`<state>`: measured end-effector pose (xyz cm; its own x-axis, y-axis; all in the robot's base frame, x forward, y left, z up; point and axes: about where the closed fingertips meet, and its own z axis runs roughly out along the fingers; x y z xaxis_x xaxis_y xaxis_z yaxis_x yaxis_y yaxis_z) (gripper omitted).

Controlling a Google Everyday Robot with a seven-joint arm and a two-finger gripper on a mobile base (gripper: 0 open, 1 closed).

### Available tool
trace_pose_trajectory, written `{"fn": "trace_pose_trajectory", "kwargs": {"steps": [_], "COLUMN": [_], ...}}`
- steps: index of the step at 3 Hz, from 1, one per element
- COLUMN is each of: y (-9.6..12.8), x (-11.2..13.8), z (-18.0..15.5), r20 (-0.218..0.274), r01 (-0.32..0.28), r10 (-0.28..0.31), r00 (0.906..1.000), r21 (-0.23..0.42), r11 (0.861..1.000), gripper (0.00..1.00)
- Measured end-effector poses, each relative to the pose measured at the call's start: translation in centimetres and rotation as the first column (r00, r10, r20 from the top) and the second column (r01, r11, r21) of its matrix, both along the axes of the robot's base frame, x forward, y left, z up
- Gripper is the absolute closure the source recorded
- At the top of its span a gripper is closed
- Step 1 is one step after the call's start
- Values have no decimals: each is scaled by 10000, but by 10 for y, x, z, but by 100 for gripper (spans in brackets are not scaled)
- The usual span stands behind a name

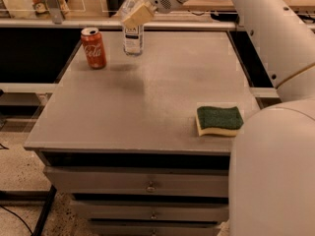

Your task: Move blue plastic bottle near coke can

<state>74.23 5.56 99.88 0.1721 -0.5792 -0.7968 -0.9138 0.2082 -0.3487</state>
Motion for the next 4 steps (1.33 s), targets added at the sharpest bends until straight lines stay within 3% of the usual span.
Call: {"fn": "trace_pose_trajectory", "kwargs": {"steps": [1,4], "y": [22,33], "x": [7,10], "z": [2,-16], "r20": [-107,-370], "r01": [-465,-555], "r10": [470,561], "r00": [9988,9977], "r21": [400,160], "r11": [9981,9983], "gripper": [100,100]}}
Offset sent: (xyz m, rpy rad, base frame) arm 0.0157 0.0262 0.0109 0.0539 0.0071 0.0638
